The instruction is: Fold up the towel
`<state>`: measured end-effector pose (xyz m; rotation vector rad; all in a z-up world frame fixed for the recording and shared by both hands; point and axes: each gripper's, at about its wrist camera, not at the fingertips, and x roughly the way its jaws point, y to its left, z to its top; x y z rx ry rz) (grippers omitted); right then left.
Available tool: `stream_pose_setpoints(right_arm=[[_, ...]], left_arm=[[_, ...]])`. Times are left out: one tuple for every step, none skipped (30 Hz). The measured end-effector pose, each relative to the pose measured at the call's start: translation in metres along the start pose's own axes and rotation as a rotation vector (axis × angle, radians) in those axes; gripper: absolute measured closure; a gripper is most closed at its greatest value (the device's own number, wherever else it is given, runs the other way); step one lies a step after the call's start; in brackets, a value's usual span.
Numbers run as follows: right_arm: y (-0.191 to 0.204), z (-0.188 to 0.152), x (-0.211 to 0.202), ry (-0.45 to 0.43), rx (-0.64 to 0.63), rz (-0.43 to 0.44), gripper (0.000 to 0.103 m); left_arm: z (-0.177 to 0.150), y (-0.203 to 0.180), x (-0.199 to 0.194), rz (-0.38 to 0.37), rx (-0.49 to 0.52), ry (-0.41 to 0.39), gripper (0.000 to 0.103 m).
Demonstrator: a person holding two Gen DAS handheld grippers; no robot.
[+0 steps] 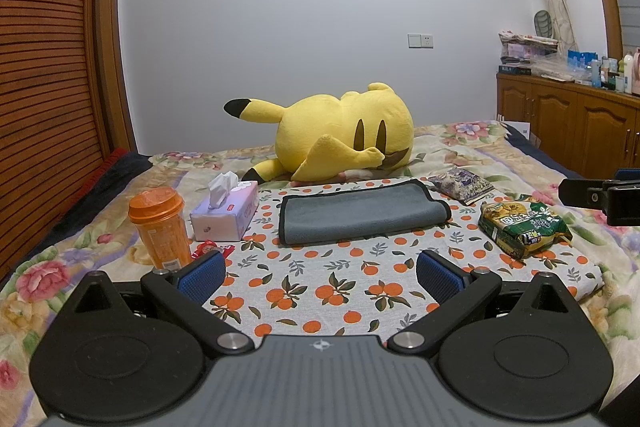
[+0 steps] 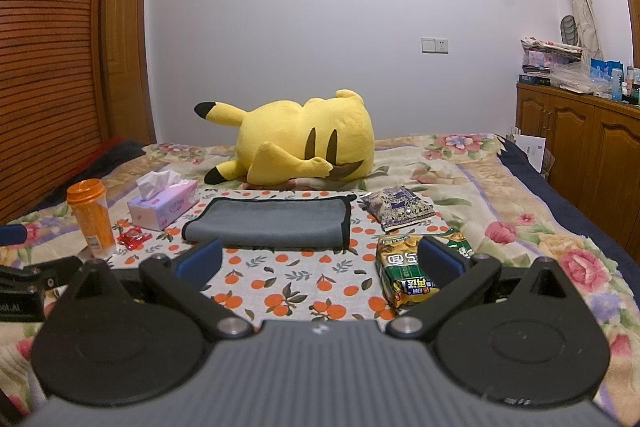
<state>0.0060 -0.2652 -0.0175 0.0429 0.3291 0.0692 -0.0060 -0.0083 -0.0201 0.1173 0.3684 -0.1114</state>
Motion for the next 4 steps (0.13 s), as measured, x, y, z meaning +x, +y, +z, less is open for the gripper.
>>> stream_pose_setpoints(right_arm=[[-0.0001, 0.0000, 0.0000, 0.000, 0.000, 0.000, 0.000], [0.0000, 0.0001, 0.0000, 0.000, 0.000, 0.000, 0.000], [0.0000, 0.0000, 0.0000, 0.000, 0.000, 0.000, 0.000], [0.0000, 0.0000, 0.0000, 0.000, 0.000, 0.000, 0.000]], left_arm=[[-0.0003, 0.0000, 0.0001, 0.000, 0.000, 0.000, 0.000], [-0.0002, 0.0000, 0.0003, 0.000, 0.001, 0.000, 0.000], [0.0001, -0.0001, 0.0001, 0.001, 0.001, 0.001, 0.000], [-0.0001, 0.0001, 0.0002, 0.002, 0.000, 0.001, 0.000]])
